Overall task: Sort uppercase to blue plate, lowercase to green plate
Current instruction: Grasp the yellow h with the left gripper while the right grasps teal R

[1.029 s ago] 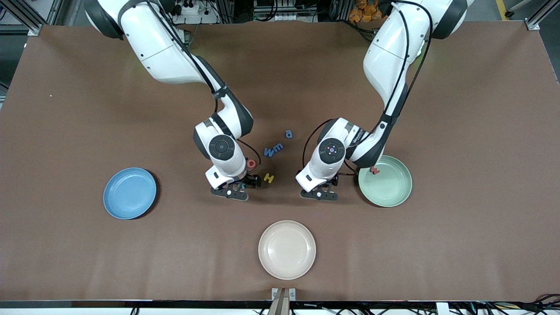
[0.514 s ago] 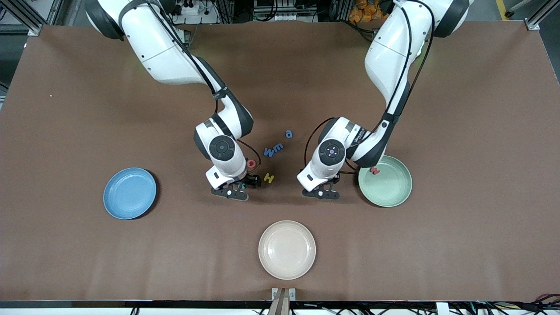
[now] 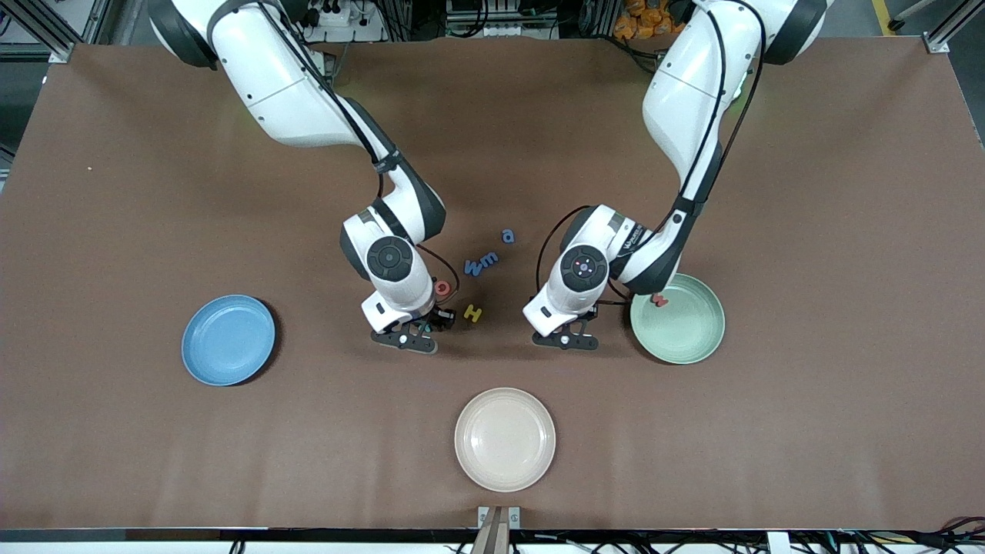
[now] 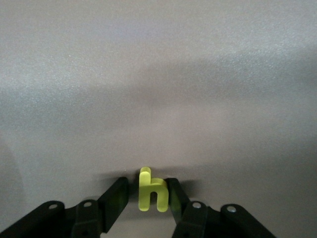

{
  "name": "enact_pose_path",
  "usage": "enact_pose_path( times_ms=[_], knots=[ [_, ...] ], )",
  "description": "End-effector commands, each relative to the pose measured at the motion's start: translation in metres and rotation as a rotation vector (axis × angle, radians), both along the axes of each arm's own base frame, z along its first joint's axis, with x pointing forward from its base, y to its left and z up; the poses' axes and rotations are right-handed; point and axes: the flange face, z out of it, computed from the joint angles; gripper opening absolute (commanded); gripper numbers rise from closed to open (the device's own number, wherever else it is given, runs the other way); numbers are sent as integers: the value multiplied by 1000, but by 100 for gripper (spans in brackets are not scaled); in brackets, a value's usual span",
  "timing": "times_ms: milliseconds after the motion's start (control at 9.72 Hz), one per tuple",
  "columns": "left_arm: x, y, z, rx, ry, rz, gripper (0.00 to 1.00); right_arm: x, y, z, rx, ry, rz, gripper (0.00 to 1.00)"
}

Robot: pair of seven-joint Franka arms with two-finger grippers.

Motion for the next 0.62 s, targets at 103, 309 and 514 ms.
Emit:
enact_pose_path(
  times_ms=[103, 309, 514],
  knots=[
    [-3, 3, -4, 27, 10, -7, 19, 4, -6, 6, 18, -3, -19, 0],
    [-2, 5, -4, 28, 9, -7, 10, 17, -21, 30, 30, -25, -46, 0],
    [4, 12, 2, 29, 8, -3, 9, 40, -57, 55, 40, -55, -92, 0]
  ],
)
